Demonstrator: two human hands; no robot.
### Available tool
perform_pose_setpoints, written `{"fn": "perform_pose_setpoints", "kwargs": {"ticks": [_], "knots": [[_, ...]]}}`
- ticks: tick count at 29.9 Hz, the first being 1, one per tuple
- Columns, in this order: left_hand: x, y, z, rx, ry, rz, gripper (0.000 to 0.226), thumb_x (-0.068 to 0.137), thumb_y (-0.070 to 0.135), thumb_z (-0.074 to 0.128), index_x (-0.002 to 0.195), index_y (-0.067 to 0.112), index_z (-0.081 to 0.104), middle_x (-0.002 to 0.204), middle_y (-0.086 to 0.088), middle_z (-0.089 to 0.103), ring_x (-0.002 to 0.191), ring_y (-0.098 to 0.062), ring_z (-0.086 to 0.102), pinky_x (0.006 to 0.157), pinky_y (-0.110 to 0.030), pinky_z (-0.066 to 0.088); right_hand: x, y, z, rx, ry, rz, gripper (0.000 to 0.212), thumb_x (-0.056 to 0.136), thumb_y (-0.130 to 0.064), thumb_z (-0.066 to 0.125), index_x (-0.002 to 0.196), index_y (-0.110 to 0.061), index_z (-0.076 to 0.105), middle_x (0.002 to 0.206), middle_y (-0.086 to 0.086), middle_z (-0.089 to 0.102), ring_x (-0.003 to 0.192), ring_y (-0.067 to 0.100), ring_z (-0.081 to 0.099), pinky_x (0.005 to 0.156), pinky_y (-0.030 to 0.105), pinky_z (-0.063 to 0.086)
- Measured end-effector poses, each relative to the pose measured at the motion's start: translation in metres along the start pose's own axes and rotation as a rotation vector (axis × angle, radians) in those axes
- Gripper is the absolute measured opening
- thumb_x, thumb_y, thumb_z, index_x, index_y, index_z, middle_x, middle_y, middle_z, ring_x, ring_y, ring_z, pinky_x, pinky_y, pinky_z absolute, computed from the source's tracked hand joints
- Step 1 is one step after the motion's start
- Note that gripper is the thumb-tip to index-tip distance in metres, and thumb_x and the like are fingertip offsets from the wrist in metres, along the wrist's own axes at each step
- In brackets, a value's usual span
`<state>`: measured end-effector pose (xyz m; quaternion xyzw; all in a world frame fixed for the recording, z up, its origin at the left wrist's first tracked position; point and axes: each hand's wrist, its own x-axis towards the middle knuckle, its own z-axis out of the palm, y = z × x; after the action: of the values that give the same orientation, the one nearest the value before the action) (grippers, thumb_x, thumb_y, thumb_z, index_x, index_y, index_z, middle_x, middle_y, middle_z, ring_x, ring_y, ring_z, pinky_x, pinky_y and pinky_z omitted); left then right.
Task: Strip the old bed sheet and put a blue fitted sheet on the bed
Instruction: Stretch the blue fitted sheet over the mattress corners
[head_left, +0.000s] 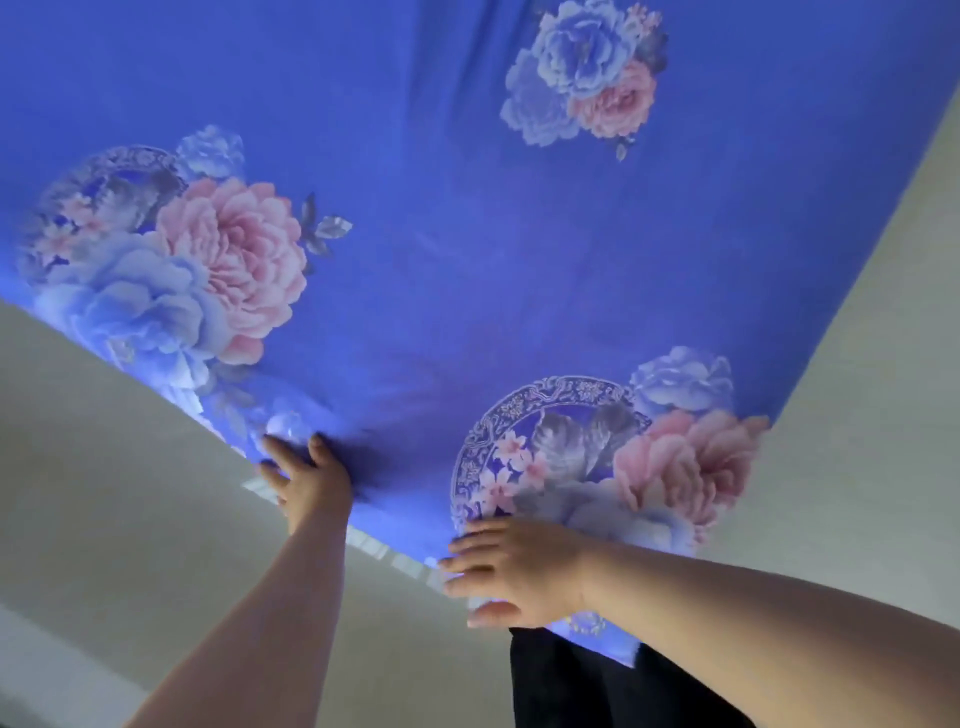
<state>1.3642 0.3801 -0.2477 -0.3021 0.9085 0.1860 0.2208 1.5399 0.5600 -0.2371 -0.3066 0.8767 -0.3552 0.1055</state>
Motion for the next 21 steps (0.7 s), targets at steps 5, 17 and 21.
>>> {"fn": "perform_pose_setpoints", "kwargs": {"ticks": [5,17,21], "knots": [[-0.001,0.048,-0.012,0.235,0.166,0.361,0.058,0.098,0.03,0.044,0.151,0.025,0.021,0.159,-0.007,0.011,0.146,-0.029,0.01,0.115,-0.046,0.01,0.01,0.106,-0.097,-0.136,0.658,0.701,0.04,0.094,-0.026,0.044,0.128,-0.009,0.056,0.134,0.012,0.055,0.122,0.029,0.053,0.1,0.047,0.043],[0.047,0.26,0.023,0.291,-0.085,1.415,0.048,0.097,0.027,0.028,0.143,0.026,0.04,0.155,-0.007,0.027,0.144,-0.032,0.022,0.114,-0.047,0.02,0.172,0.128,-0.055,-0.201,0.402,0.863,0.055,0.085,-0.05,0.041,0.137,-0.031,0.041,0.15,-0.003,0.039,0.142,0.031,0.027,0.11,0.061,0.023],[0.163,0.31,0.002,0.778,-0.164,1.674,0.058,0.094,0.056,0.018,0.149,0.04,0.012,0.16,0.005,0.005,0.147,-0.023,0.006,0.116,-0.051,0.007,0.312,0.094,-0.038,-0.036,0.353,0.421,0.032,0.087,-0.031,0.055,0.117,-0.021,0.059,0.126,0.002,0.061,0.12,0.028,0.054,0.099,0.047,0.043]]}}
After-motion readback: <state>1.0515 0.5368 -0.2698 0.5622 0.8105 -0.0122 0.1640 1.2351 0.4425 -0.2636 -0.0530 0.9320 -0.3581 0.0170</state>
